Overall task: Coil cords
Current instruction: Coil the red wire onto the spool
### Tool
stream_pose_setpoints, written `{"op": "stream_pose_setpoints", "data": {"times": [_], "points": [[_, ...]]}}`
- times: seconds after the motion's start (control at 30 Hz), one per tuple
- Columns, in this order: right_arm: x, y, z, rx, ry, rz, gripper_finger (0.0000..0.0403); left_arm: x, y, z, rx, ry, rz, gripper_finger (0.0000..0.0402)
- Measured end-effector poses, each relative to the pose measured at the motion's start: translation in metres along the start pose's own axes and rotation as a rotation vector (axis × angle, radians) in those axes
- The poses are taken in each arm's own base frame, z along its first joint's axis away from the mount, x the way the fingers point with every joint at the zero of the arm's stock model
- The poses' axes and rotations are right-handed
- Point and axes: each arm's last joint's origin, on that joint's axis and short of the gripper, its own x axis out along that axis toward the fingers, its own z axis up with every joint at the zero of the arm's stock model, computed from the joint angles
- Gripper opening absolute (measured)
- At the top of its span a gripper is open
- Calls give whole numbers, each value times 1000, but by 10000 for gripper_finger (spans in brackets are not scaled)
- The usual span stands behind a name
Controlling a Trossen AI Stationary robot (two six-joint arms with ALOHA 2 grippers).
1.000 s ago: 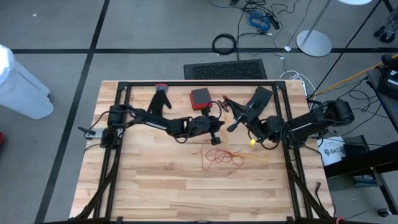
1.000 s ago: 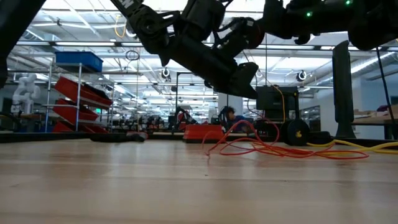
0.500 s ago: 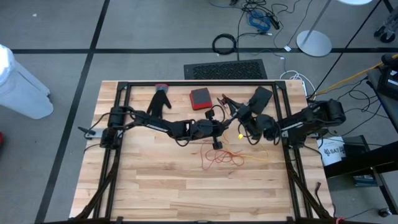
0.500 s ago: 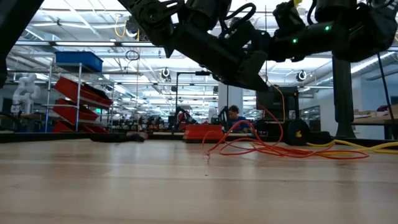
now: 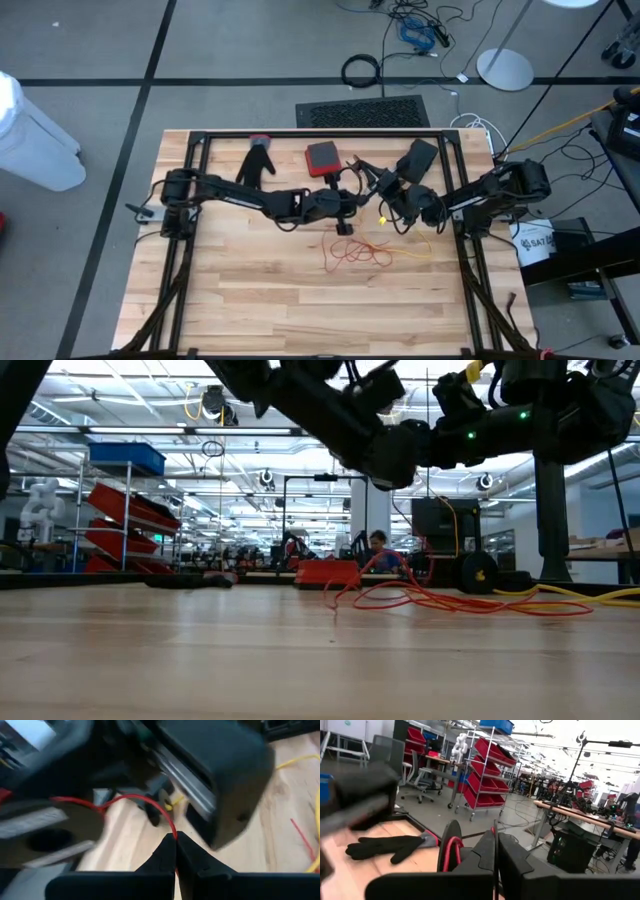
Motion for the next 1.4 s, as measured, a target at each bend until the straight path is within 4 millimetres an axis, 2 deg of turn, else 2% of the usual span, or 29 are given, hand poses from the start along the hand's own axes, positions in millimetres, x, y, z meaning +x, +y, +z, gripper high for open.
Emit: {"op": "stream_pose_setpoints", "data": {"times": [0.43,0.83,1.07,1.4], "points": [[0,1,-2,-16,13,4,0,-34,16,24,116,11,133,0],[0,2,-5,-55,40,15,0,-66,45,42,187,40,278,0],[-2,4,-2,-46,16,70,0,-62,66,30,200,141,323,0],[-11,4,14,-16,-42,106,0,-45,84,-13,48,203,230,0]]}}
